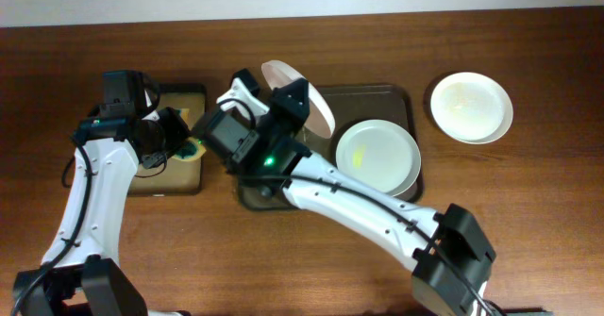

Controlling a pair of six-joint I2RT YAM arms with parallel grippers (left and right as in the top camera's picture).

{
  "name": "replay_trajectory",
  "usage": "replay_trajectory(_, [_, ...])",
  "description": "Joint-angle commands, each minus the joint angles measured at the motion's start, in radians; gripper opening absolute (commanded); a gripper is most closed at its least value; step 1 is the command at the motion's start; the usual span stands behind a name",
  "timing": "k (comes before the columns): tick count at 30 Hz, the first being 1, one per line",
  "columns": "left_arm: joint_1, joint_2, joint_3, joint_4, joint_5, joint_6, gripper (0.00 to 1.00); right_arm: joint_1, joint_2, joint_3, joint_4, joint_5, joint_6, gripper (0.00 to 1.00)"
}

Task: Clean dirty plates on tray and stack at the side
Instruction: 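Lift the pink plate with the right gripper and stack it on the white plate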

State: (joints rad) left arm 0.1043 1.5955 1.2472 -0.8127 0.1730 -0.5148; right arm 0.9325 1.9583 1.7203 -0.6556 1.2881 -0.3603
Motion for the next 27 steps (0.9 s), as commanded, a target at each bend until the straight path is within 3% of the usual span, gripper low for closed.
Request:
replay_trajectory(1, [0.003, -0.006, -0.002, -0.011, 0.014, 0.048, 0.00, -0.173, -0.029, 0.010, -0.152, -0.636, 0.298, 0.04])
replay_trajectory(4, [0.003, -0.006, -0.002, -0.014, 0.014, 0.050, 0.00, -0.391, -0.029, 0.009, -0.227, -1.114, 0.469, 0.04])
replay_trajectory(8, [0.003, -0.006, -0.002, -0.016, 0.014, 0.051, 0.00, -0.686, -0.029, -0.010, -0.247, -1.490, 0.473, 0.04])
replay_trajectory(14, [0.003, -0.006, -0.002, -0.015, 0.015, 0.061, 0.00, -1.046, -0.027, -0.103, -0.226, -1.516, 0.473, 0.04])
replay_trajectory(20, [0.003, -0.006, -0.002, -0.016, 0.015, 0.061, 0.00, -1.310, -0.021, -0.272, -0.032, -1.517, 0.473, 0.04])
replay_trajectory(27, [0.000, -0.006, -0.002, -0.011, 0.015, 0.061, 0.00, -1.385, -0.021, -0.372, 0.123, -1.516, 0.474, 0.04])
